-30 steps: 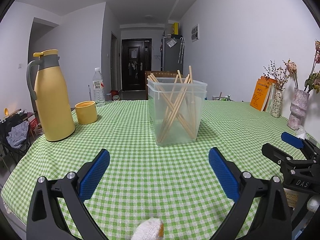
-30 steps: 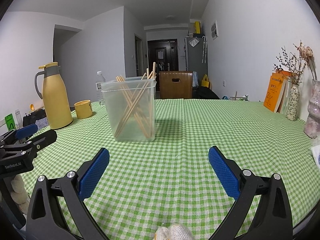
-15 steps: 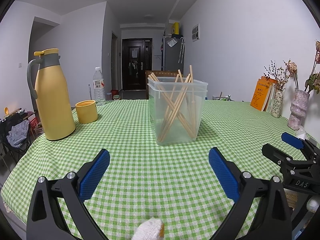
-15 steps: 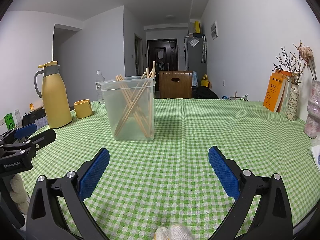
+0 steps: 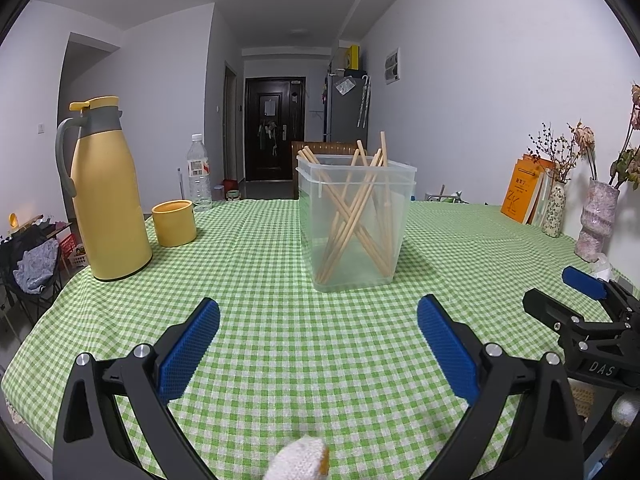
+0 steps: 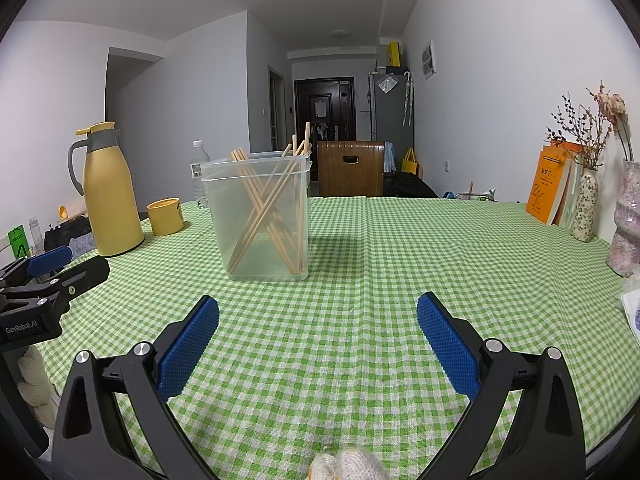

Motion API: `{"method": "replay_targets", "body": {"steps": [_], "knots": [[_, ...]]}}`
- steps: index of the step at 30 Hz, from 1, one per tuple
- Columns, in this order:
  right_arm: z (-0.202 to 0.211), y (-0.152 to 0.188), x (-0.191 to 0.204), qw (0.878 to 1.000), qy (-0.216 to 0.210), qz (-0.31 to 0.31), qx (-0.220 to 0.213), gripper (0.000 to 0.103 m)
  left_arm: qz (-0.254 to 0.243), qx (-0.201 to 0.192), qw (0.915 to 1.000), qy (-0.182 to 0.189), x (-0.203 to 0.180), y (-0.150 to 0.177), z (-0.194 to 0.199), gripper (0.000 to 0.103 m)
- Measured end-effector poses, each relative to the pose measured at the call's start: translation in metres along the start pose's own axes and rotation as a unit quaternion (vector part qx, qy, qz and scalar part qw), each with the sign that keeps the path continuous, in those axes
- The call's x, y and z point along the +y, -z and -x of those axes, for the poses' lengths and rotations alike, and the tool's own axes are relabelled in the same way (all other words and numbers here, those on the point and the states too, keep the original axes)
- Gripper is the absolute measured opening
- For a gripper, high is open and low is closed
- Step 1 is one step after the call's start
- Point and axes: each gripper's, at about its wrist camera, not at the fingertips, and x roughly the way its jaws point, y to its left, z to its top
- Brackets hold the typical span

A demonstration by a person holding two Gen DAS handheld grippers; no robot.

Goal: Organize utensils

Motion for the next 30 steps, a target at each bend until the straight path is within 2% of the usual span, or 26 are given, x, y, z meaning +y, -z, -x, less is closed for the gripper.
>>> {"method": "replay_targets", "body": {"steps": [30], "knots": [[0.0004,0.0017,-0.0021,1.000,0.003,0.001,0.001,0.095,0.001,-0.008,1.0000,0.000,0.0000,-0.0009,0.0054,0.096]]}}
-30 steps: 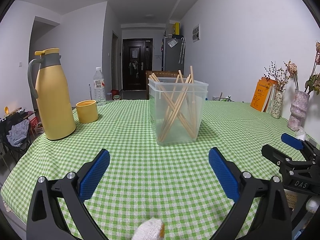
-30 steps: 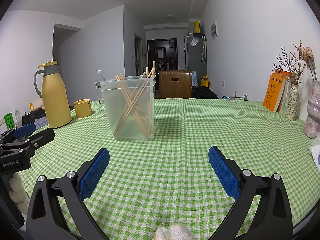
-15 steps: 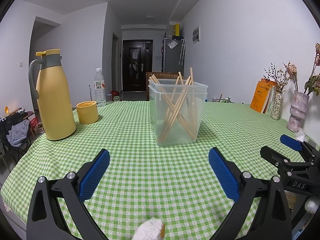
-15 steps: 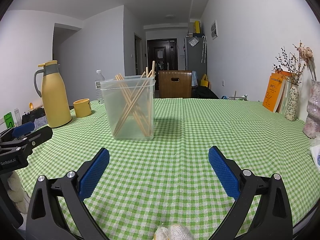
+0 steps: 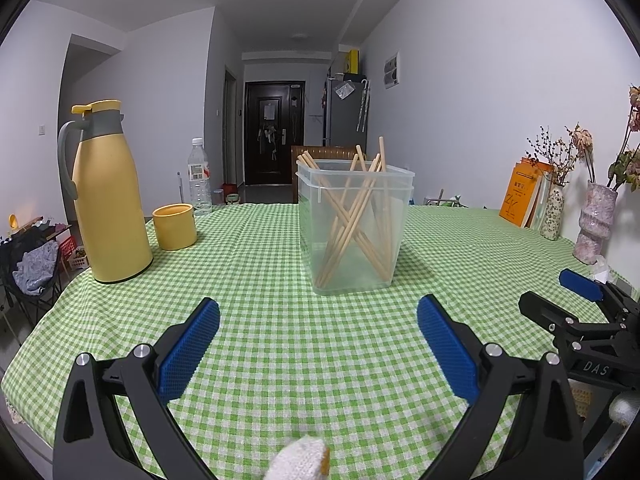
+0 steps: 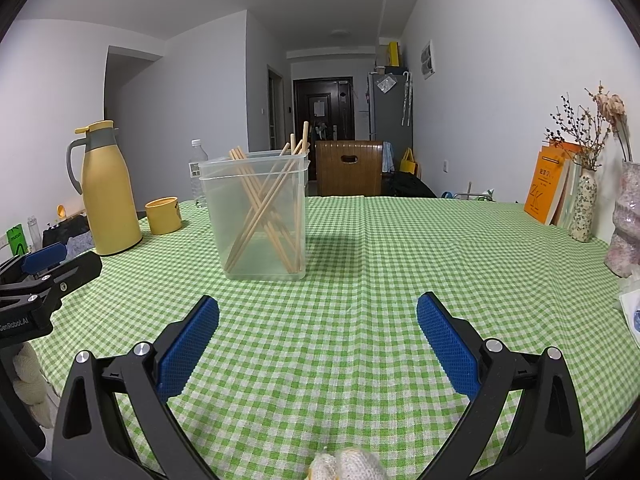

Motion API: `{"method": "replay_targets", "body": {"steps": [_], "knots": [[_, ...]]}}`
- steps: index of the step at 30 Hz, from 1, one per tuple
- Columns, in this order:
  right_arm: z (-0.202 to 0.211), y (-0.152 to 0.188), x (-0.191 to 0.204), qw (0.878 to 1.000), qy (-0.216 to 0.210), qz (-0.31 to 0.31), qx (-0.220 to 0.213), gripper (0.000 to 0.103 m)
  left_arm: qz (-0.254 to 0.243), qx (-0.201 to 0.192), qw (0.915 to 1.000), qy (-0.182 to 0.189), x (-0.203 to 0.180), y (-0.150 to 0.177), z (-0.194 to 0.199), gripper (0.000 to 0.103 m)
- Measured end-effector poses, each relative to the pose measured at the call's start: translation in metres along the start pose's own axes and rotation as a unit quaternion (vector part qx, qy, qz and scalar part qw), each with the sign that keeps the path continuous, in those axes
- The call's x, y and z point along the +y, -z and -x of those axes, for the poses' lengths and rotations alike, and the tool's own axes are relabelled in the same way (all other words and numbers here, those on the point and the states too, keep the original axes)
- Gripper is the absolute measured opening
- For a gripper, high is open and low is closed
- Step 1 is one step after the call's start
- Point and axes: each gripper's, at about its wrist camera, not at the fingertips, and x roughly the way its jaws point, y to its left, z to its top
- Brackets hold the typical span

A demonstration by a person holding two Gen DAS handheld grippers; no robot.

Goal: Organize utensils

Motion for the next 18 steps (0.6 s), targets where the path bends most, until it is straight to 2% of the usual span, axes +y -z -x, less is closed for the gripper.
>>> {"method": "replay_targets", "body": {"steps": [18], "knots": [[-0.0004,-0.0004,0.0005,1.000,0.000,0.000,0.001,0.095,0.000,0.000,1.0000,0.001,-0.0007,0.0011,0.0001,0.096]]}}
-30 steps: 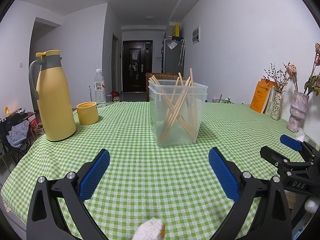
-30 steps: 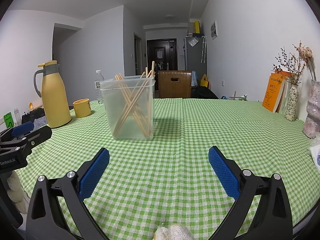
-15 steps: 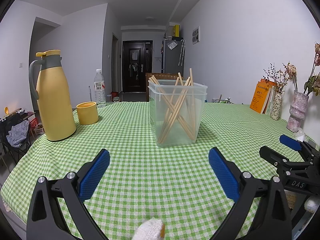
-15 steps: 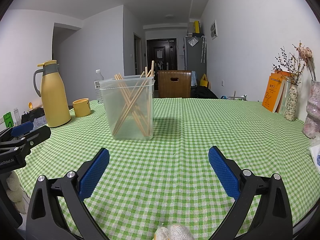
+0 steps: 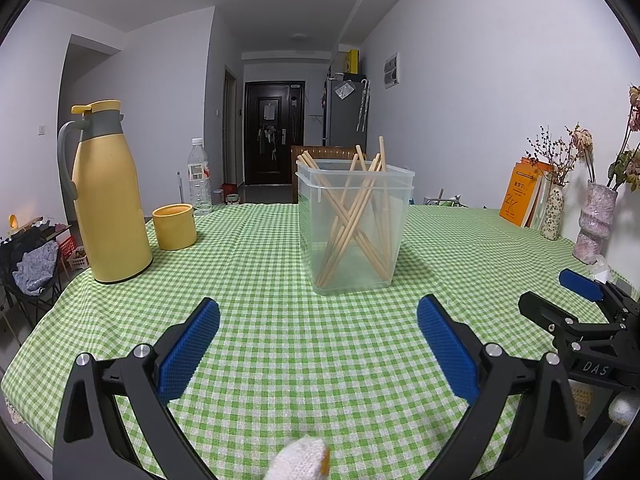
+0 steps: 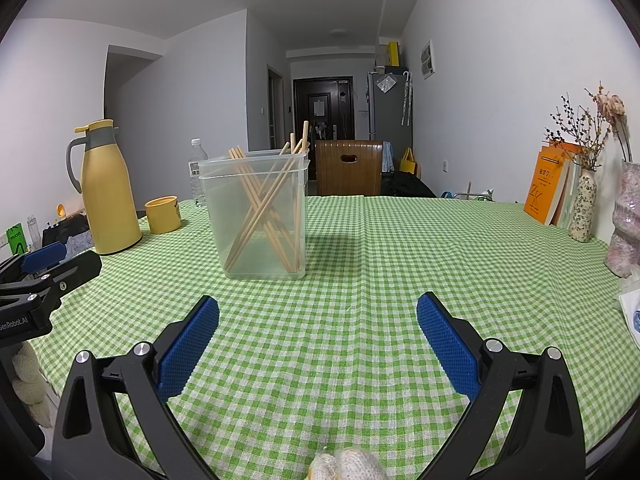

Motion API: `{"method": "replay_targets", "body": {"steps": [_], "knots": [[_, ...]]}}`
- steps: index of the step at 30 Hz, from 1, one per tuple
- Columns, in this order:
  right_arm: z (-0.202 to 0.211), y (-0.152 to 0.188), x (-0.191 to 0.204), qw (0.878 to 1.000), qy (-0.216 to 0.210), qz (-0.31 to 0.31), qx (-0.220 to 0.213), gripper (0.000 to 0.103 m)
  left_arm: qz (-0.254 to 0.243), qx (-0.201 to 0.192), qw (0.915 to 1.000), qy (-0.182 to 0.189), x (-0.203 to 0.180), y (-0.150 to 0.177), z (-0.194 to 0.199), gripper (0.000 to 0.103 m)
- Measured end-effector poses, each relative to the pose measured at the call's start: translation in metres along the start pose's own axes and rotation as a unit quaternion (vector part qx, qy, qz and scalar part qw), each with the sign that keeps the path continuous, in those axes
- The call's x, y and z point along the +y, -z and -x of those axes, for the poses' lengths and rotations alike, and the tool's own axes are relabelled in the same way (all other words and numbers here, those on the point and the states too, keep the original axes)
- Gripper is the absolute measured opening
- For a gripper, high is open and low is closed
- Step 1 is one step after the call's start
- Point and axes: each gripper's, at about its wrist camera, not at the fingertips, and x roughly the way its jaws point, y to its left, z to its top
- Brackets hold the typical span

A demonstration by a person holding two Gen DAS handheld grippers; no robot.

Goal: Organize utensils

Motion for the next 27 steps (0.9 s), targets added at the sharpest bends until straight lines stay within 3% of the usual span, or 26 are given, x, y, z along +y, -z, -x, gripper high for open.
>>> {"method": "replay_targets", "body": {"steps": [27], "knots": [[-0.0007,0.0025,-0.0014,1.000,0.001,0.002,0.004,0.095,0.007,0.008,0.9999,0.007,0.0030,0.0008,-0.0037,0.096]]}}
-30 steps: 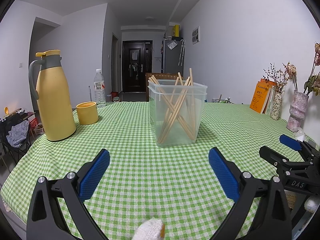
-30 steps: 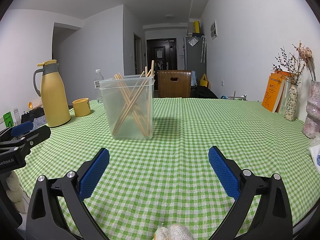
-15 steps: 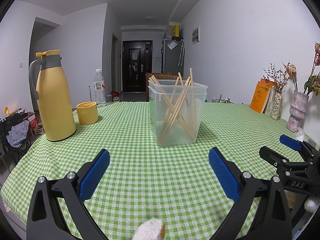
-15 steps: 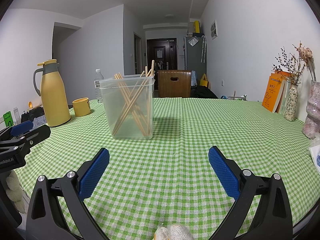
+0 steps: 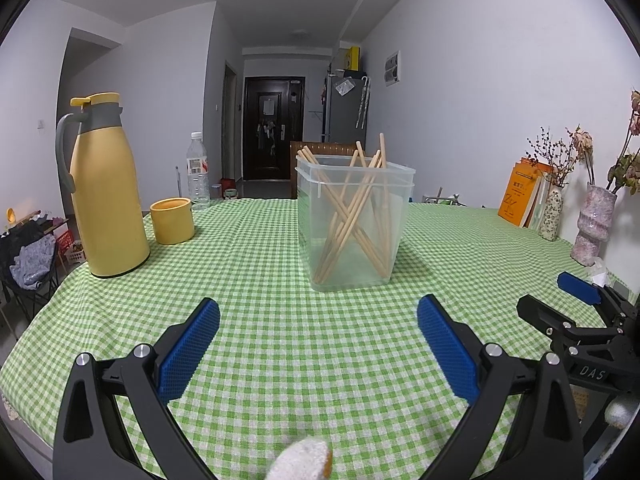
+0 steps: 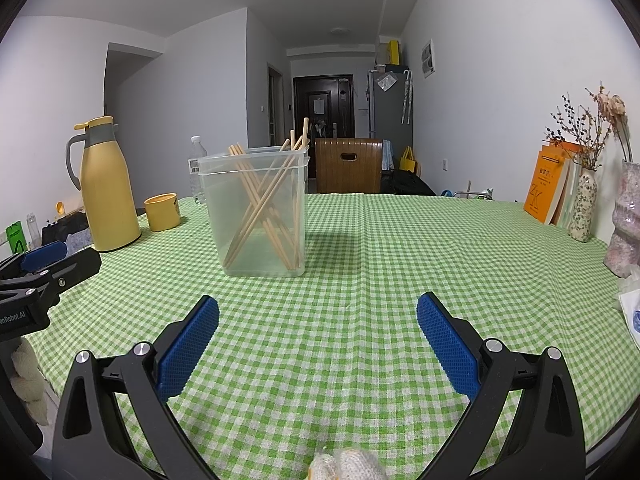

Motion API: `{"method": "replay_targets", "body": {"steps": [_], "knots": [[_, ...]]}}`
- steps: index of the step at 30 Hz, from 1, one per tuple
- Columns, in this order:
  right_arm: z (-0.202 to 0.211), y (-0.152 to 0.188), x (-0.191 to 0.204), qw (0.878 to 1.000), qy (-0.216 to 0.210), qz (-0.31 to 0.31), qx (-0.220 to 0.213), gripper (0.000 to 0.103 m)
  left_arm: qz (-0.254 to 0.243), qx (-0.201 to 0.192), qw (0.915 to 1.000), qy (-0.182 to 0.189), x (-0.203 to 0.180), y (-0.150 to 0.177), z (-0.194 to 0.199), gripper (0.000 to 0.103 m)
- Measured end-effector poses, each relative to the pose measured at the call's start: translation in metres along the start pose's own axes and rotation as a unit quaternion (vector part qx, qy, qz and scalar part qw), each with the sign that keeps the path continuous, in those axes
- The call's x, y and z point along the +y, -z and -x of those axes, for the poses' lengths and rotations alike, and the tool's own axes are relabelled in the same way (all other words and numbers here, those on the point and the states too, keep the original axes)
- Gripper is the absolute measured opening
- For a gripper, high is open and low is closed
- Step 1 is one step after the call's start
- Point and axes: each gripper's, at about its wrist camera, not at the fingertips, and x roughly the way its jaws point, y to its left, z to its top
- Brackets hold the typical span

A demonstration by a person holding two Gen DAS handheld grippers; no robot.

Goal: Organize utensils

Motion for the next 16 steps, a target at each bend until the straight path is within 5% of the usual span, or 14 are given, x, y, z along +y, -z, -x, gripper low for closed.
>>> {"method": "replay_targets", "body": {"steps": [16], "knots": [[0.0000,-0.0003,0.0068,1.000,-0.003,0.010,0.003,0.095,-0.010,0.001,0.9999,0.004,-0.0046,0.0014,0.0008,0.096]]}}
